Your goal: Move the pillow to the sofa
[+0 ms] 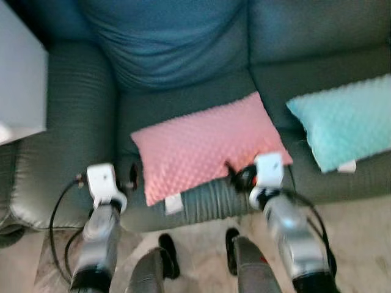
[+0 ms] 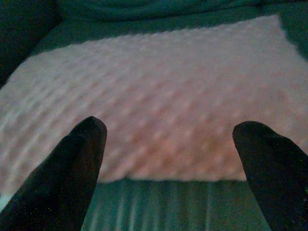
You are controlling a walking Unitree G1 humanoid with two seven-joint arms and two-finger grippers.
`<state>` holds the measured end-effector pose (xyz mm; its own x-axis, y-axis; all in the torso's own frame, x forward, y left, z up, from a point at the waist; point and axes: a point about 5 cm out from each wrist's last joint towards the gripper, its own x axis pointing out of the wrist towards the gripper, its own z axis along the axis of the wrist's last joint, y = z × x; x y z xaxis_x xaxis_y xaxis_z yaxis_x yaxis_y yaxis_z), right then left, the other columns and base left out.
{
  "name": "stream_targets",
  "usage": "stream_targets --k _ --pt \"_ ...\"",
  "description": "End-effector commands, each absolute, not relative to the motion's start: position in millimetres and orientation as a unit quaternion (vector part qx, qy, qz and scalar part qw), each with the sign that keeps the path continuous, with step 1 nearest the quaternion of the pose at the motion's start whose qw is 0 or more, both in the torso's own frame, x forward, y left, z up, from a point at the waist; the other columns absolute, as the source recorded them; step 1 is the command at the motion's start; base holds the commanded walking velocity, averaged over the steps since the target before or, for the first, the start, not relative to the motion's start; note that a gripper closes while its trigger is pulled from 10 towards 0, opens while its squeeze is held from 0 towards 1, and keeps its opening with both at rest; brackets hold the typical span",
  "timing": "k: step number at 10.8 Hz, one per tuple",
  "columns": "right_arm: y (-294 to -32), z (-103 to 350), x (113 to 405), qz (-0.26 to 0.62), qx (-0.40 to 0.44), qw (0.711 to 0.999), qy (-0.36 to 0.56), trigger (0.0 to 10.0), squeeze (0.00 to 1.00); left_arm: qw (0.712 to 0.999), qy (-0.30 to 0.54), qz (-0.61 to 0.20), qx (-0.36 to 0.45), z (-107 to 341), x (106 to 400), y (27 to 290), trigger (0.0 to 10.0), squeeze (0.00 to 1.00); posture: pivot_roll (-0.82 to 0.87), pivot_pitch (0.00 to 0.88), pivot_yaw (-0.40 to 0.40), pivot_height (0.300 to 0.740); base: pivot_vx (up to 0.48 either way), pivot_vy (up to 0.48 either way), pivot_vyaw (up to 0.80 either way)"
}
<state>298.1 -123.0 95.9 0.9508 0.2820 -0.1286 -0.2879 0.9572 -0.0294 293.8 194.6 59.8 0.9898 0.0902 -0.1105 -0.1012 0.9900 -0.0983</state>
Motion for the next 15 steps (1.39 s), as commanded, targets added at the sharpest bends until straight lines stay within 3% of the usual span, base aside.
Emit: stream_targets --k 1,4,8,11,15 --pt "-117.8 86.9 287.3 0.154 -0.027 0.982 0.105 10.0 1.00 0.993 0.088 0.056 -0.054 50.6 278.3 200.5 10.0 1.00 -0.20 0.246 0.096 0.740 0.000 0.000 0.00" --pt "-122.6 68.0 283.7 0.134 -0.019 0.972 0.195 10.0 1.00 0.975 0.212 -0.016 -0.065 23.4 253.8 177.4 10.0 1.00 -0.20 0.215 0.094 0.740 0.000 0.000 0.00" --pt "-145.2 41.9 275.0 0.111 -0.041 0.957 0.265 10.0 1.00 0.946 0.315 -0.057 -0.056 -1.5 220.5 169.0 10.0 1.00 -0.20 0.239 0.089 0.740 0.000 0.000 0.00" --pt "-151.1 31.6 266.7 0.116 -0.046 0.949 0.290 10.0 1.00 0.930 0.351 -0.096 -0.063 -6.2 210.2 151.2 10.0 1.00 -0.20 0.266 0.086 0.740 0.000 0.000 0.00" --pt "-162.8 29.4 268.7 0.113 -0.060 0.946 0.296 10.0 1.00 0.911 0.380 -0.144 -0.067 -16.8 212.6 107.3 10.0 1.00 -0.22 0.308 0.078 0.740 0.000 0.000 0.00"
